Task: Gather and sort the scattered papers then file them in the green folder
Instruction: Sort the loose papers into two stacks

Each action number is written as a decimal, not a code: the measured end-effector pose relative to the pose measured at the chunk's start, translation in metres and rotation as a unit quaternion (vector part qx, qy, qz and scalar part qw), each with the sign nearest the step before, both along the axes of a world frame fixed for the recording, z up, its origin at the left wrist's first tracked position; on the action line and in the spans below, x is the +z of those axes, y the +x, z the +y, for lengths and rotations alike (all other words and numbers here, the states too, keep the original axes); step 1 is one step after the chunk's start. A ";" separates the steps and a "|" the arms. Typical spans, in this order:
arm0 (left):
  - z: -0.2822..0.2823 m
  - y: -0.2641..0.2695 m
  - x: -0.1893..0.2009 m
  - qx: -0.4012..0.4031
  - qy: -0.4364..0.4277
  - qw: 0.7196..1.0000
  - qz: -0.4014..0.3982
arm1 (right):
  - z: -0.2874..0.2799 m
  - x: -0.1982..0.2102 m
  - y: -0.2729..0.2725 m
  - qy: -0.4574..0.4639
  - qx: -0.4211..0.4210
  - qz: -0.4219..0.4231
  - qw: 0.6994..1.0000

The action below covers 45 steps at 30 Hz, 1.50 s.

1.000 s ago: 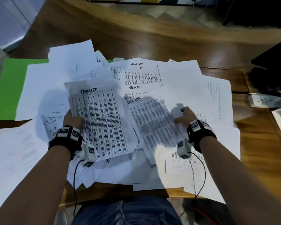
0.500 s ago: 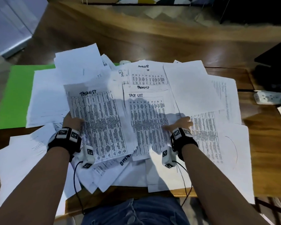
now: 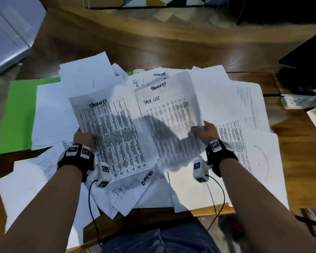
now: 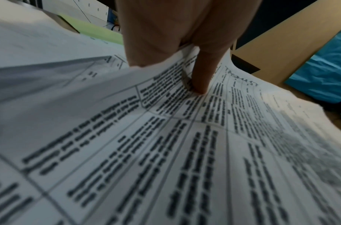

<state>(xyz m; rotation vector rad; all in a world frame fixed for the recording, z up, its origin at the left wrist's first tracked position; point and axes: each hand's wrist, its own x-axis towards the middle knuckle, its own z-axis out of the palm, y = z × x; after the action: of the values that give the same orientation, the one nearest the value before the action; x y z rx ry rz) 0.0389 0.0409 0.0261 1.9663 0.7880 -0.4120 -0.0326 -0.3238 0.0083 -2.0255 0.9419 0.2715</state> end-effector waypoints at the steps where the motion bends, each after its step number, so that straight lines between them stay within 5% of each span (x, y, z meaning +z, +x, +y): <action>1: -0.002 0.003 0.000 -0.001 -0.002 1.000 -0.003 | -0.010 0.003 0.001 -0.010 -0.011 -0.018 1.000; 7: -0.042 0.019 0.006 -0.012 -0.022 1.000 -0.014 | -0.070 0.018 0.022 -0.106 -0.037 -0.036 0.993; 13: -0.100 0.036 0.008 -0.028 -0.044 0.998 -0.029 | -0.126 0.011 0.048 -0.188 0.014 0.047 0.981; 24: -0.161 0.068 -0.008 -0.051 -0.009 0.998 -0.023 | -0.187 0.001 0.097 -0.260 0.067 0.192 0.944; 29: -0.162 0.067 -0.025 -0.047 0.014 0.999 -0.014 | -0.184 -0.002 0.109 -0.225 0.074 0.217 0.947; 40: -0.151 0.056 -0.033 -0.019 -0.027 0.999 0.018 | -0.169 0.003 0.098 -0.109 0.056 0.070 0.990; 45: -0.146 0.061 -0.032 0.014 -0.100 0.995 0.026 | -0.184 0.022 0.091 -0.060 -0.048 -0.066 0.995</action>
<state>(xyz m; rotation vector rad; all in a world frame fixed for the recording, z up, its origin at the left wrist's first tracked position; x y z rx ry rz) 0.0995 -0.1049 -0.0054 1.7624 0.7754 -0.5069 0.0581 -0.5082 0.0305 -2.0731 0.9882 0.0284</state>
